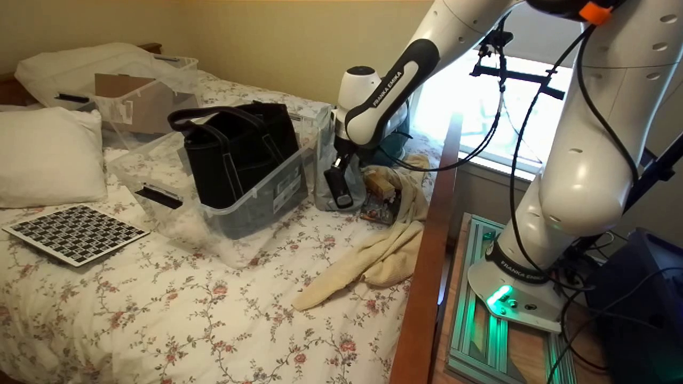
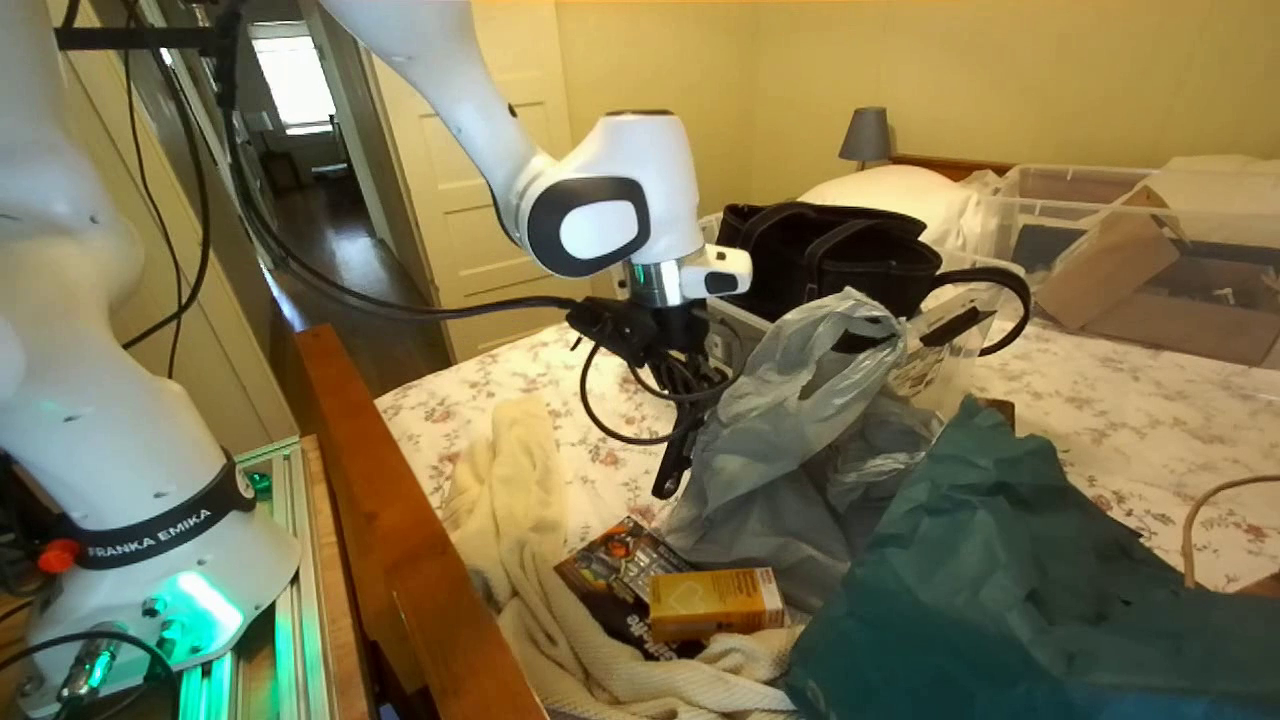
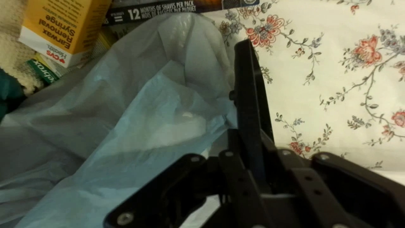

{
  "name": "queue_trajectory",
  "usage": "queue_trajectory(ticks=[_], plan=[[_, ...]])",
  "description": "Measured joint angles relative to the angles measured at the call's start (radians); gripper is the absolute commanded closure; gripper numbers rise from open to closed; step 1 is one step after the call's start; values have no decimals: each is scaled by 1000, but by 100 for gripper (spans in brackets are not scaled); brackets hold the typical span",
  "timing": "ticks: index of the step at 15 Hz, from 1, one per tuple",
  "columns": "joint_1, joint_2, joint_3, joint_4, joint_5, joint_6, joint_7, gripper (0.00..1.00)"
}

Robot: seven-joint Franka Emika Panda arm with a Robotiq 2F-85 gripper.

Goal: Put the black tag in the storage box

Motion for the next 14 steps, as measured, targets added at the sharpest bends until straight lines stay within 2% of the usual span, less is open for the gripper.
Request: queue_trajectory(ticks=[5,14], plan=[[49,-144,-64,-60,-115,-8,170,96],[51,-351,-10,-93,-122,-42,223,96]])
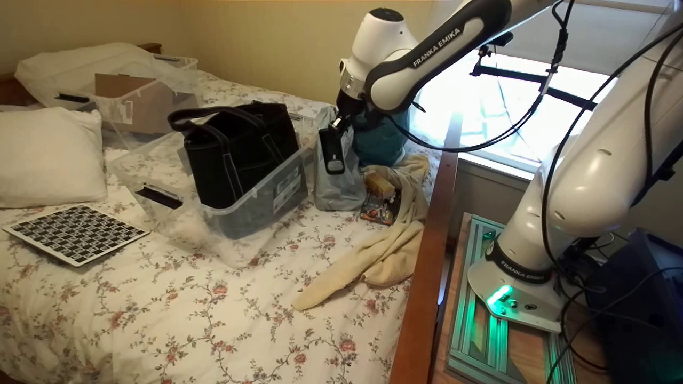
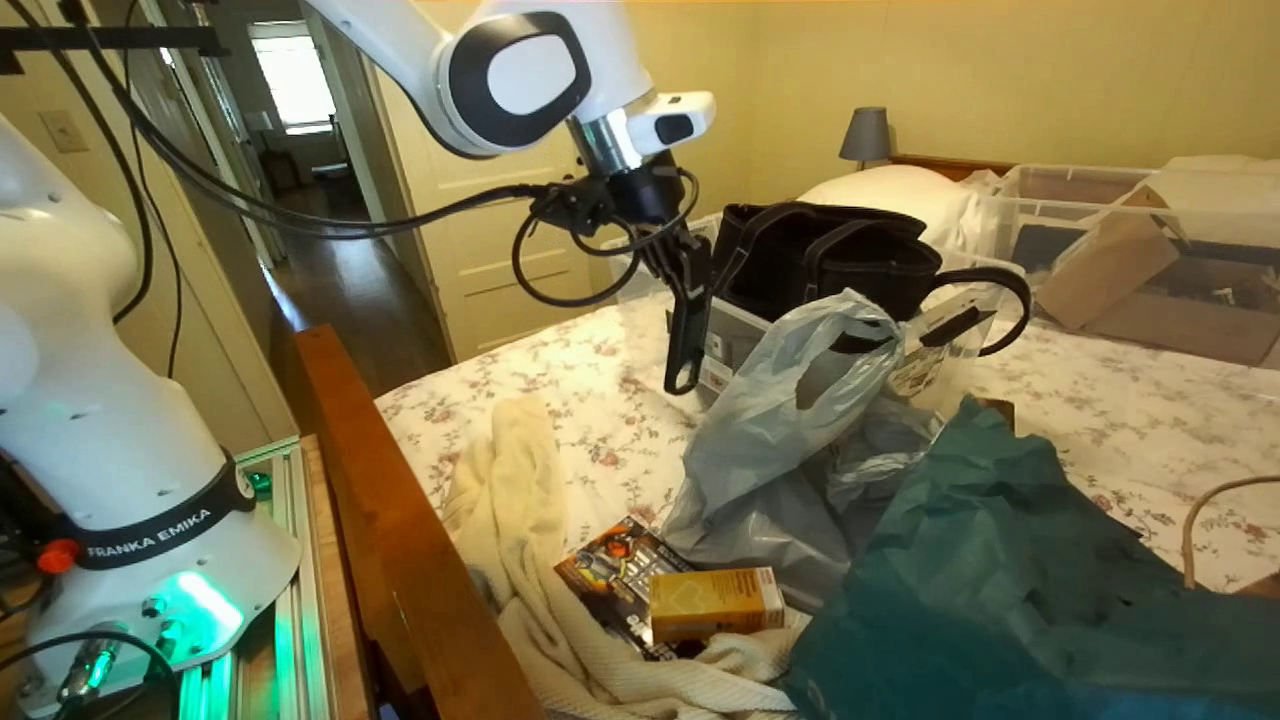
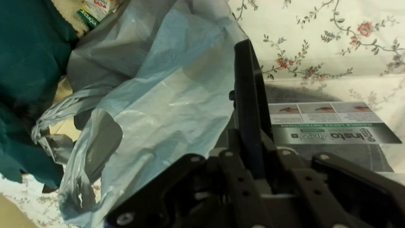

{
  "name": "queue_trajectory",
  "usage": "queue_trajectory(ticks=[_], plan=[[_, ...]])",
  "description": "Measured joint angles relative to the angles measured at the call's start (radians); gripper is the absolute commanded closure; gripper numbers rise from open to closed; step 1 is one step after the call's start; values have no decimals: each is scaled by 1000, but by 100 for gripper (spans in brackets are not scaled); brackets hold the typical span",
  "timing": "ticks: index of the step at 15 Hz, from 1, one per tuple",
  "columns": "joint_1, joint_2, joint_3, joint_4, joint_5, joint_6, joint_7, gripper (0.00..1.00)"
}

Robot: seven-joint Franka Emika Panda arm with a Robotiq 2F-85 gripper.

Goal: Put the black tag in the storage box

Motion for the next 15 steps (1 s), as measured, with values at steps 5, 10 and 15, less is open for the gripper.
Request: queue_trajectory(ticks=[5,10,15], plan=[[12,-71,39,4,13,19,-1,96],[38,-112,72,14,23,23,-2,96],[71,-104,80,56,65,25,-47,84]])
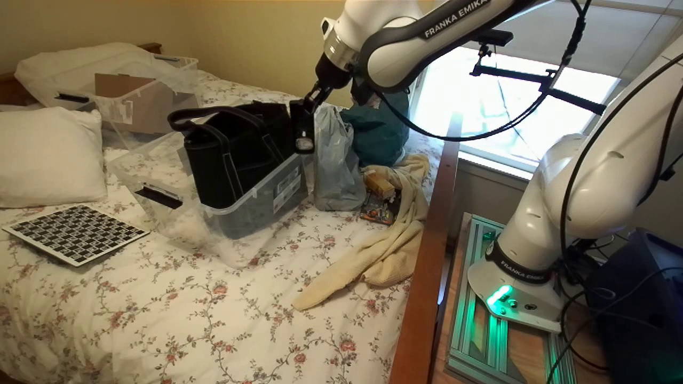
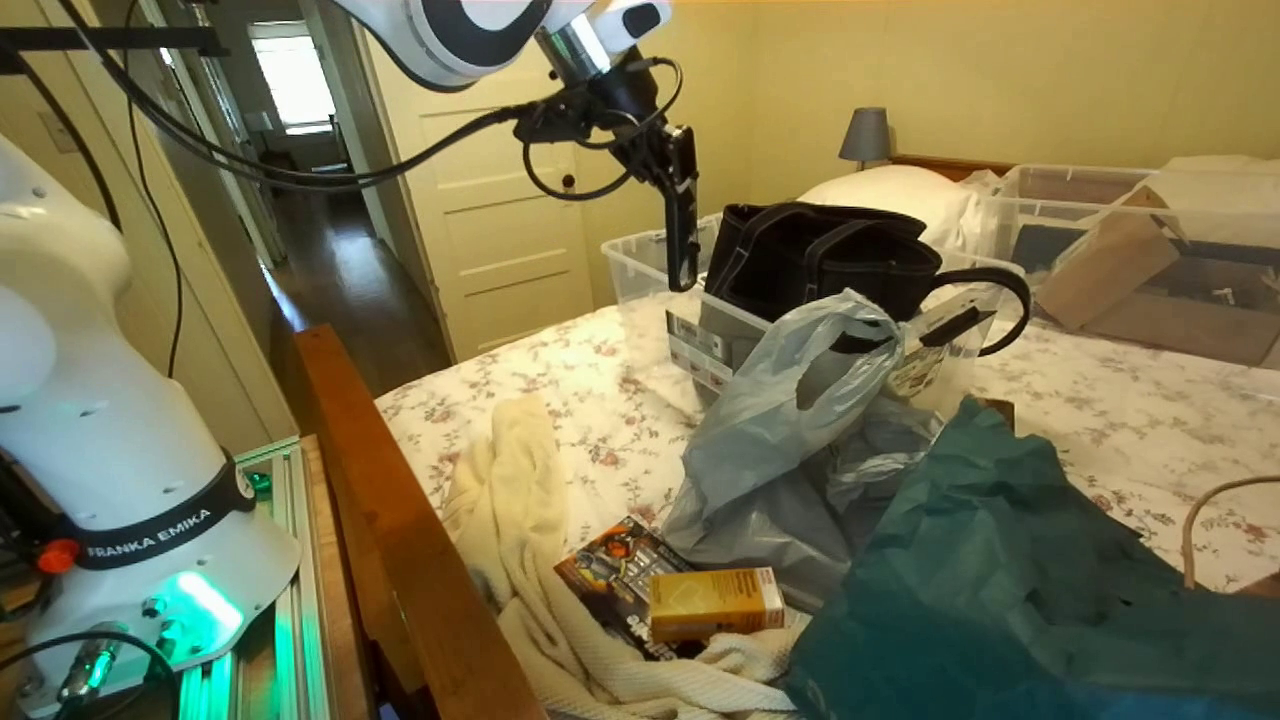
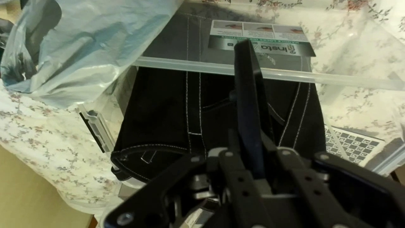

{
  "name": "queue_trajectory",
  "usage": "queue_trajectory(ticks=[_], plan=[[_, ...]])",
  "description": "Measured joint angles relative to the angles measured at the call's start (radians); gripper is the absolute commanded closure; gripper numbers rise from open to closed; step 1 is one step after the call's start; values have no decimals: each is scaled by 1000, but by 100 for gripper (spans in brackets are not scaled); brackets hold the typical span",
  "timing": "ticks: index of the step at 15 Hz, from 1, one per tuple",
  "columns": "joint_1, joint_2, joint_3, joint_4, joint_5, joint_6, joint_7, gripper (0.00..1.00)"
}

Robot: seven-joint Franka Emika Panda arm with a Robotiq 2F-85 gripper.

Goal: Put the black tag in the storage box

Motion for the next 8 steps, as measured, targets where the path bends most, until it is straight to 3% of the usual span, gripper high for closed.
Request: queue_trajectory(ticks=[8], plan=[[23,48,2,46,31,13,-19,84]])
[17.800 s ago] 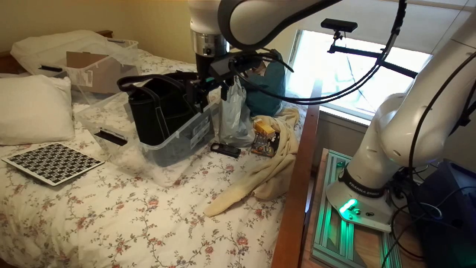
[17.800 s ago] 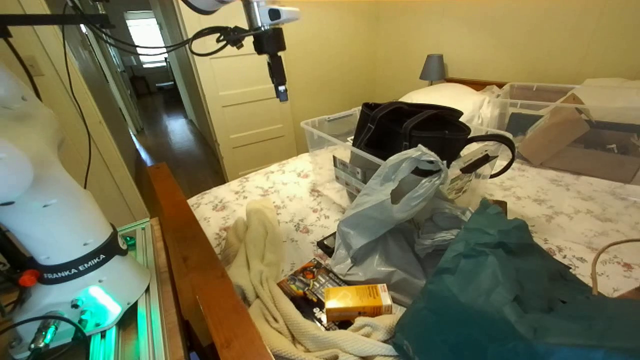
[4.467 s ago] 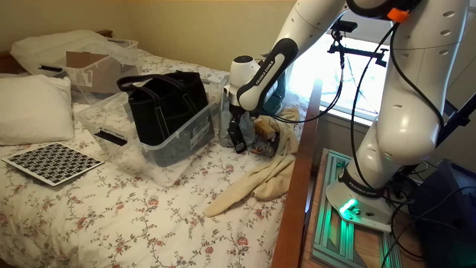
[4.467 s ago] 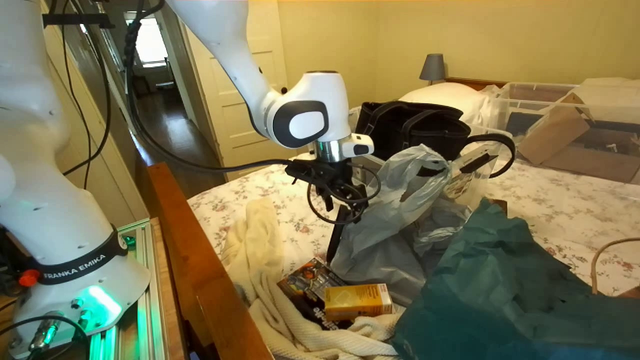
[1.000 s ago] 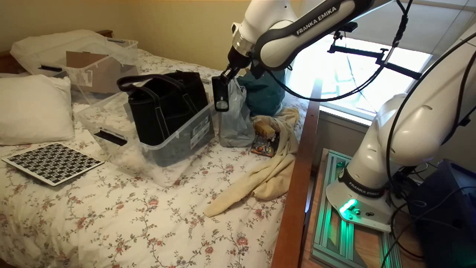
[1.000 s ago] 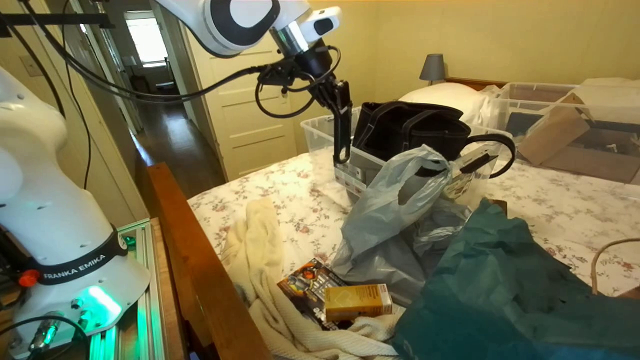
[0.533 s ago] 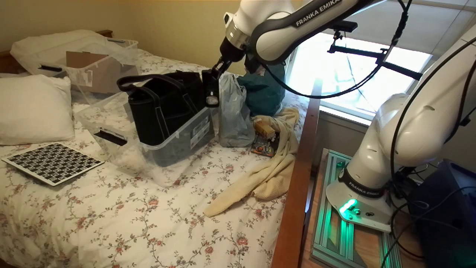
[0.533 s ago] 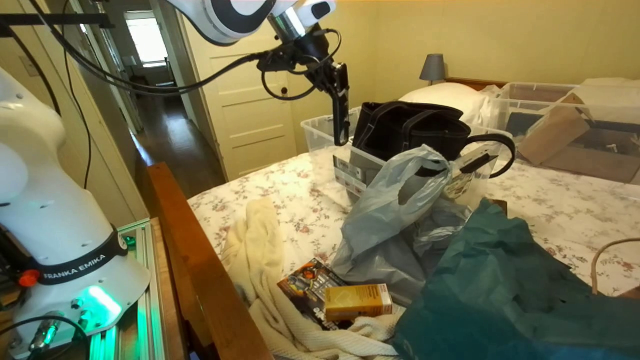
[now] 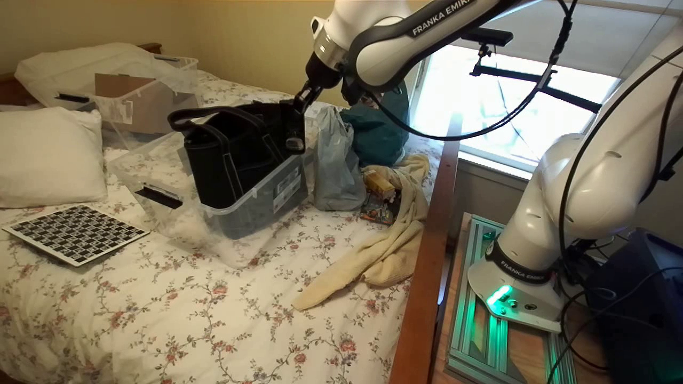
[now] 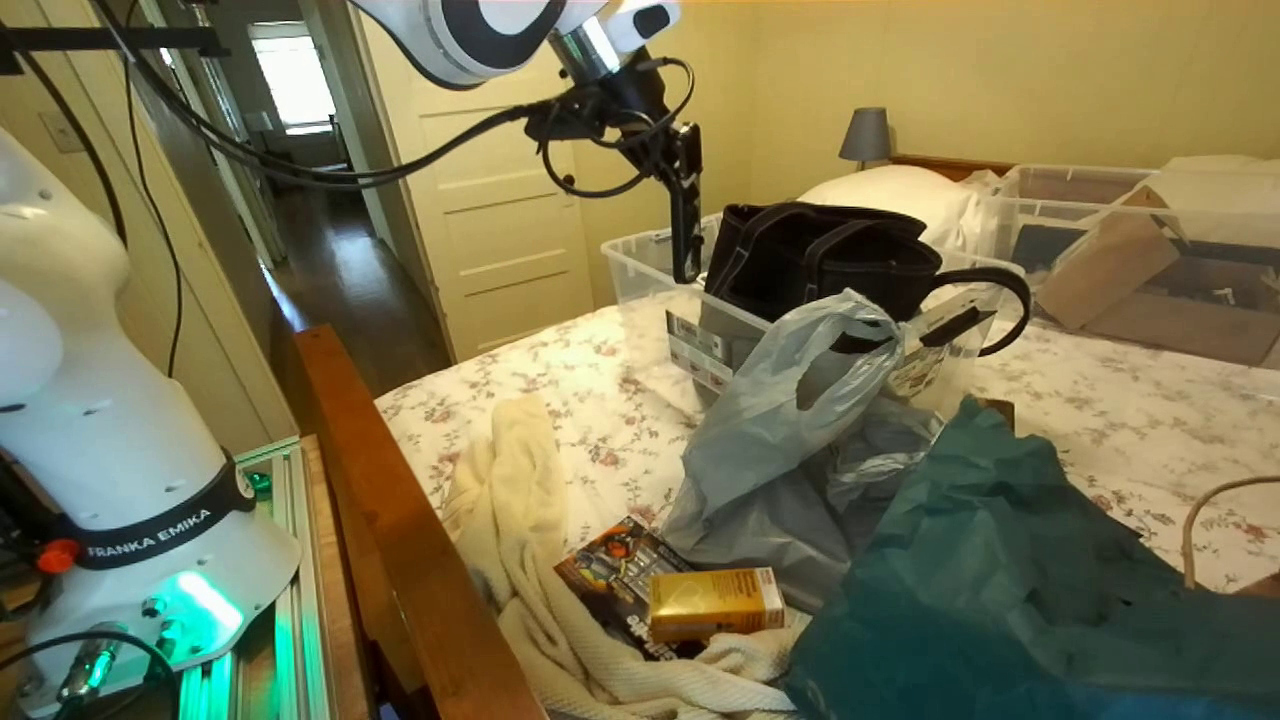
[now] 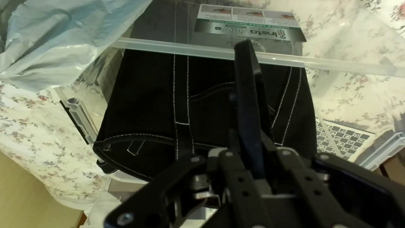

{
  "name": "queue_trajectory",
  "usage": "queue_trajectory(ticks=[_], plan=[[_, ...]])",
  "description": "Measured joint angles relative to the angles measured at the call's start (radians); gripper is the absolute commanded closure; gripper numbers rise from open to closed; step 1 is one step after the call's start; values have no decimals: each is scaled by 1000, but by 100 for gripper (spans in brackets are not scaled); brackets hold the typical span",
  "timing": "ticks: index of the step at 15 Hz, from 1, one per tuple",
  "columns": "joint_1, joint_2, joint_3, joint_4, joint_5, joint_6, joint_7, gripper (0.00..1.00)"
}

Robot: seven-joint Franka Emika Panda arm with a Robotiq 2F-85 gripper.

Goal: Put the black tag in the storage box

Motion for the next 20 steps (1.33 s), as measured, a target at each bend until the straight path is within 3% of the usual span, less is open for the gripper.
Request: queue_trajectory(ticks=[9,10,16,20], plan=[[0,0,0,1,0,0,0,84],[0,0,0,1,0,0,0,96],[-7,8,0,13,-5,0,-3,96],[4,68,0,89,7,0,-99,96]])
